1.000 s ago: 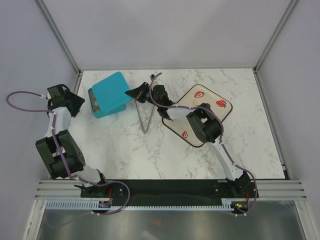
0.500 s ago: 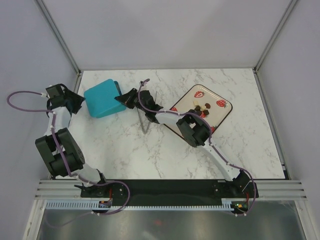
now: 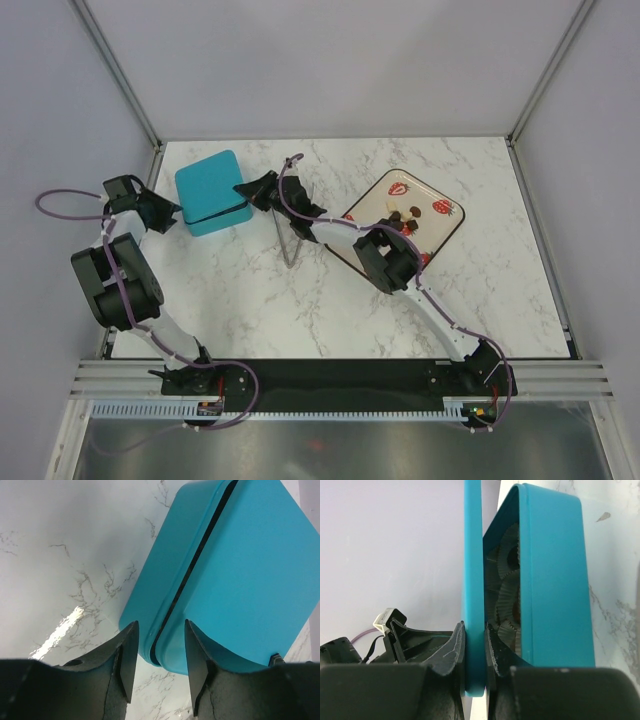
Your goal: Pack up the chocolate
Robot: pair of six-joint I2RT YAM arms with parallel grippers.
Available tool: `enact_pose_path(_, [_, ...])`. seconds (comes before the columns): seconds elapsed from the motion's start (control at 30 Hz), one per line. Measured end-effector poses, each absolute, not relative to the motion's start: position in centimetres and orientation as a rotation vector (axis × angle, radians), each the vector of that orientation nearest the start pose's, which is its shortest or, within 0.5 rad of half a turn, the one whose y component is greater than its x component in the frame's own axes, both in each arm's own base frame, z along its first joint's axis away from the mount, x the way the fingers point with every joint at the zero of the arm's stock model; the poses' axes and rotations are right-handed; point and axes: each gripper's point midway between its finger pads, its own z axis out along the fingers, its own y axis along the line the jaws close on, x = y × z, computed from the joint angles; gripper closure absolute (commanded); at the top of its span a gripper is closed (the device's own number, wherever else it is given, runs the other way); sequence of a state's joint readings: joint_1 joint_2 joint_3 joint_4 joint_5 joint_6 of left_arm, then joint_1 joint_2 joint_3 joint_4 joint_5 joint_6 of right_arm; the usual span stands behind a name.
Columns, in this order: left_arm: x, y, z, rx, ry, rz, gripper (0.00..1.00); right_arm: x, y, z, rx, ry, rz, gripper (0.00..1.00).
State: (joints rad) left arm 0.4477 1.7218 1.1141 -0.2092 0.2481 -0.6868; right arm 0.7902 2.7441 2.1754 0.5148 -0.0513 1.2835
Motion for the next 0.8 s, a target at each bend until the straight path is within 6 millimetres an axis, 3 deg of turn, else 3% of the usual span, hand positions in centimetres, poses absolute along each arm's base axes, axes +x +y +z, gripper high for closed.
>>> enact_pose_path(0.23, [42.3, 12.2, 7.6, -1.189, 2.107, -0.440, 0.54, 49.3, 56.7, 9.6, 0.433, 1.868, 1.563, 1.00])
enact_pose_path(0.8, [43.2, 12.4, 8.7, -1.125, 2.089, -0.448, 0.50, 49.4, 56.8, 9.9, 0.461, 1.849, 1.605, 1.00])
